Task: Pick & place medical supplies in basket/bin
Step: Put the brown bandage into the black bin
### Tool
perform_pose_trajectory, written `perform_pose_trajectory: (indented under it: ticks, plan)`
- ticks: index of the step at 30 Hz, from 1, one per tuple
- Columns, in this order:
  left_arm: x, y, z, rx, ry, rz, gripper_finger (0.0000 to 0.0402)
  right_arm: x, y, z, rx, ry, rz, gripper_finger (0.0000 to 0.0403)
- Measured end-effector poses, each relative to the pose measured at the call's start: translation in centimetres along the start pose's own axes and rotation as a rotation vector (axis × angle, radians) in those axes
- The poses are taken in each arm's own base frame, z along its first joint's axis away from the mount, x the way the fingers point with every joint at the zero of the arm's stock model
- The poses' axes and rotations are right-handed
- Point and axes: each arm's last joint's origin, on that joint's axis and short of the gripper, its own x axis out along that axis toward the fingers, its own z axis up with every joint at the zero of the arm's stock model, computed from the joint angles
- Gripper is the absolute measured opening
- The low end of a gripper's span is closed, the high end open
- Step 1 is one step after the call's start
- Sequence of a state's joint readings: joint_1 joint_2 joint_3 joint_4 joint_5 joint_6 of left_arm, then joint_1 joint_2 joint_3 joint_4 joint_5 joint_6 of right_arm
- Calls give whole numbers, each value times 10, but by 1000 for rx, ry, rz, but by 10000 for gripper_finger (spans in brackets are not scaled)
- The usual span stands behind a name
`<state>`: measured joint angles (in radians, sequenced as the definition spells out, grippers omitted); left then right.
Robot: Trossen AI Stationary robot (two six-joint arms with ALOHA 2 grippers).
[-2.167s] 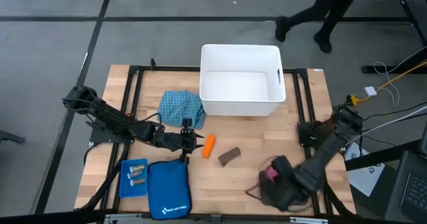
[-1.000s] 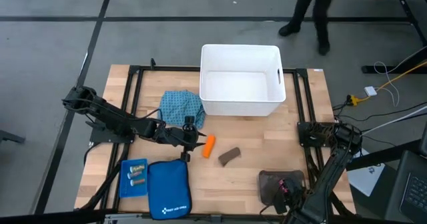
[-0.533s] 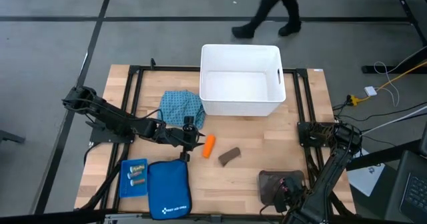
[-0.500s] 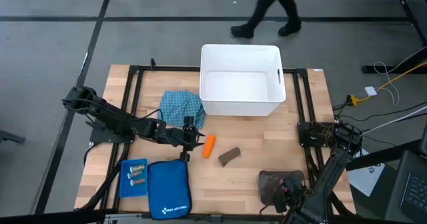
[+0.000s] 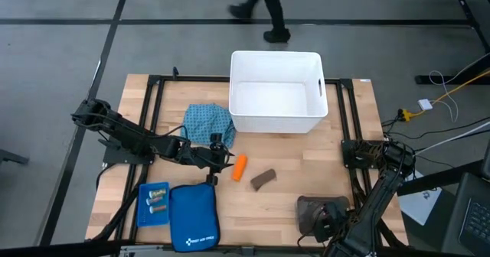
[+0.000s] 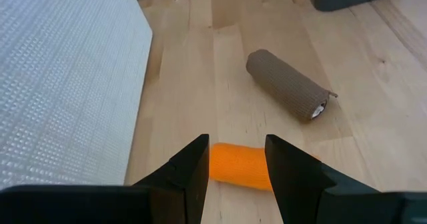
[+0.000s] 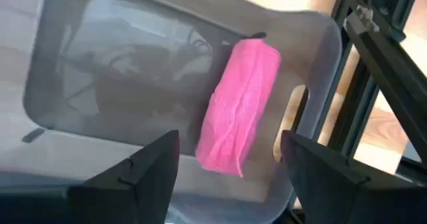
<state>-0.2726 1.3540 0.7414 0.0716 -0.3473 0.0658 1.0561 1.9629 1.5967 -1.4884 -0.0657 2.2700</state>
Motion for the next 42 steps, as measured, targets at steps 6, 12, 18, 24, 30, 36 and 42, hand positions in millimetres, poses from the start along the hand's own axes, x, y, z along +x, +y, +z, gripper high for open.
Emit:
perform_pose_trajectory:
  ticks: [6, 12, 18, 24, 30, 36, 42]
  plan:
    - [0, 0, 0, -2, 1, 2, 143, -1, 8, 11, 17, -72, 55, 245]
    - [0, 0, 2, 13, -21, 13, 143, -2, 20, 26, 6, -206, 151, 236]
    - [0, 1, 3, 15, -32, 14, 143, -4, 31, 42, -42, -307, 201, 239]
    - [0, 1, 3, 15, -31, 17, 143, -5, 42, 59, -158, -384, 206, 240]
    - [0, 2, 3, 12, -31, 48, 143, -5, 61, 90, -486, -407, 138, 240]
    - [0, 2, 3, -15, -31, 48, 143, -5, 81, 135, -833, -489, 37, 240]
    - [0, 2, 3, -57, -25, 52, 143, -3, 100, 177, -1121, -516, -11, 240]
